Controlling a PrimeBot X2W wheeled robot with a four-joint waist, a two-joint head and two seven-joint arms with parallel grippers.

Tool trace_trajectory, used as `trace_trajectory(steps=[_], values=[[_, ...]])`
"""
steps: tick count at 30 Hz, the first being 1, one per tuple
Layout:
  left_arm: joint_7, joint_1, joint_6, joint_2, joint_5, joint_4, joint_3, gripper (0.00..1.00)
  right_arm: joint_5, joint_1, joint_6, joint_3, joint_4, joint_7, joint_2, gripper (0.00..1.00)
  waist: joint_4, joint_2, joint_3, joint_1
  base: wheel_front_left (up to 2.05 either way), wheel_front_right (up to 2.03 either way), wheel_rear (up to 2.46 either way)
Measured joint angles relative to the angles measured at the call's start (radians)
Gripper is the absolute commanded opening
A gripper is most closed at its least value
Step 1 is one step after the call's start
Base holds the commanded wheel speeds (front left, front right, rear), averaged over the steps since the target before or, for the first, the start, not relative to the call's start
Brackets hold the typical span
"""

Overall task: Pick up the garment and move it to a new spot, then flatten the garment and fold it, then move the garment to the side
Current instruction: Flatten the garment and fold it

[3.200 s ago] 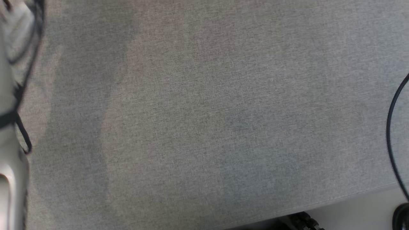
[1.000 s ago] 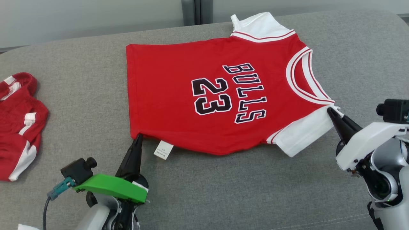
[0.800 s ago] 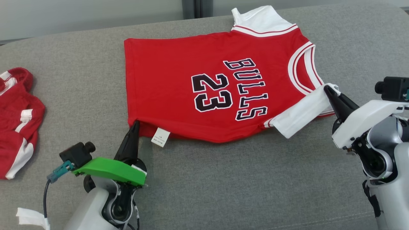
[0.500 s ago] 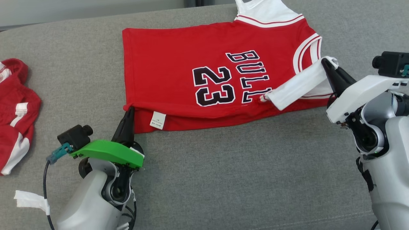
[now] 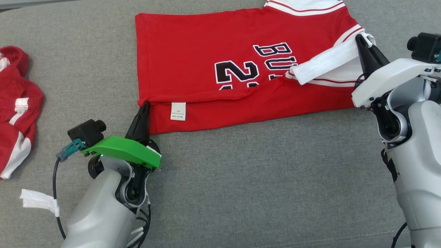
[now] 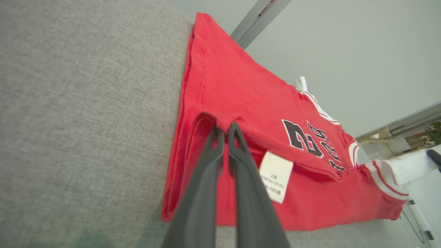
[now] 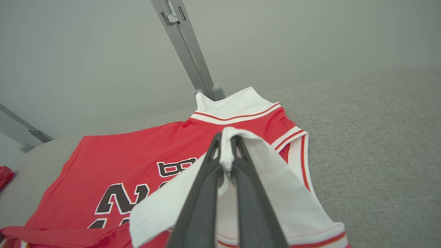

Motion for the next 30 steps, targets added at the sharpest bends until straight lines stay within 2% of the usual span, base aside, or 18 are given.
trace_trajectory(steps=[3, 4, 5, 6, 7, 14, 18, 23, 25, 26, 30], values=[[0.000, -0.003, 0.000, -0.004, 0.004, 0.002, -0.002, 0.00, 0.000, -0.018, 0.000, 0.011, 0.028, -0.028, 0.000, 0.00, 0.007, 0.0000, 0.003, 0.0000, 0.00, 0.00, 0.00], [0.000, -0.004, 0.000, -0.010, 0.004, 0.000, -0.001, 0.00, 0.000, -0.023, 0.000, 0.015, 0.052, -0.052, 0.001, 0.09, 0.010, 0.0000, 0.002, 0.0000, 0.00, 0.00, 0.00], [0.000, -0.005, 0.000, -0.012, 0.004, -0.001, 0.000, 0.11, 0.000, -0.025, 0.000, 0.015, 0.062, -0.061, 0.001, 1.00, 0.011, 0.0000, 0.001, 0.0000, 0.00, 0.00, 0.00], [0.000, -0.005, 0.000, -0.013, 0.004, -0.001, 0.002, 0.46, -0.001, -0.029, 0.000, 0.012, 0.076, -0.075, 0.003, 1.00, 0.013, 0.0000, -0.001, 0.0000, 0.00, 0.00, 0.00], [0.000, -0.005, 0.000, -0.014, 0.004, 0.001, 0.006, 1.00, -0.001, -0.032, 0.000, 0.011, 0.084, -0.091, 0.006, 1.00, 0.014, 0.0000, -0.003, 0.0000, 0.00, 0.00, 0.00], [-0.002, -0.008, 0.000, -0.016, 0.045, 0.044, 0.042, 1.00, 0.034, -0.064, 0.000, 0.028, 0.104, -0.216, 0.022, 1.00, 0.012, 0.0000, -0.024, 0.0000, 0.00, 0.00, 0.00], [-0.002, 0.000, 0.000, -0.016, 0.091, 0.049, 0.079, 1.00, 0.055, -0.065, 0.000, 0.055, 0.110, -0.236, 0.007, 1.00, 0.008, 0.0000, -0.039, 0.0000, 0.00, 0.00, 0.00], [-0.002, 0.038, 0.009, -0.019, 0.172, 0.047, 0.103, 1.00, -0.017, -0.008, 0.000, 0.055, 0.171, -0.125, -0.040, 1.00, 0.007, 0.0000, -0.062, 0.0000, 0.00, 0.00, 0.00], [-0.002, 0.051, 0.024, -0.019, 0.221, 0.048, 0.098, 1.00, -0.069, 0.018, 0.000, 0.020, 0.192, -0.079, -0.054, 1.00, 0.006, 0.0000, -0.070, 0.0000, 0.00, 0.00, 0.00], [-0.002, 0.062, 0.039, -0.019, 0.259, 0.052, 0.089, 1.00, -0.133, 0.044, 0.000, -0.031, 0.207, -0.032, -0.060, 1.00, 0.004, 0.0000, -0.077, 0.0000, 0.00, 0.00, 0.00], [-0.002, 0.064, 0.069, -0.019, 0.330, 0.064, 0.065, 1.00, -0.224, 0.084, 0.000, -0.114, 0.212, 0.041, -0.034, 1.00, -0.003, 0.0000, -0.074, 0.0000, 0.00, 0.00, 0.00]])
